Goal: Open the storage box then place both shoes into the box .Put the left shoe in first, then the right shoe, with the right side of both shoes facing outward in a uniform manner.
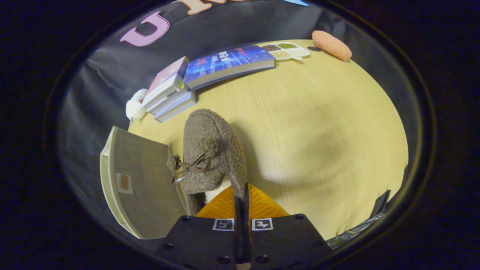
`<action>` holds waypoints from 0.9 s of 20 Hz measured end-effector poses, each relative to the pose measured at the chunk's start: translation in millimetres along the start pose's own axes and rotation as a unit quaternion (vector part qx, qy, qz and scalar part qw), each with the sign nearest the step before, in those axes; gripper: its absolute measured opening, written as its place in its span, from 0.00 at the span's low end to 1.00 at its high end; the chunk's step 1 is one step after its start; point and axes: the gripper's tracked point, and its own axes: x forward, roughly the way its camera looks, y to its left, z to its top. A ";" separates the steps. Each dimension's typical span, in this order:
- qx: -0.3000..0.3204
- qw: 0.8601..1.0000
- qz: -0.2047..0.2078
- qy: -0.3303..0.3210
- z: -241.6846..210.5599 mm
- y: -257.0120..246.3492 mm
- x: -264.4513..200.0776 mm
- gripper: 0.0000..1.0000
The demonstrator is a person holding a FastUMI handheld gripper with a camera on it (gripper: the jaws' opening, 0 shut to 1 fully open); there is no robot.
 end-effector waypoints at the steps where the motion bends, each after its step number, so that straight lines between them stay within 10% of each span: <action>1: 0.002 1.000 0.009 -0.009 7.9 9.6 -6.4 0.03; 9: -0.017 0.993 0.097 -0.063 55.6 125.9 -69.9 0.03; 18: -0.078 0.986 0.146 -0.017 -2.3 220.6 -68.0 0.03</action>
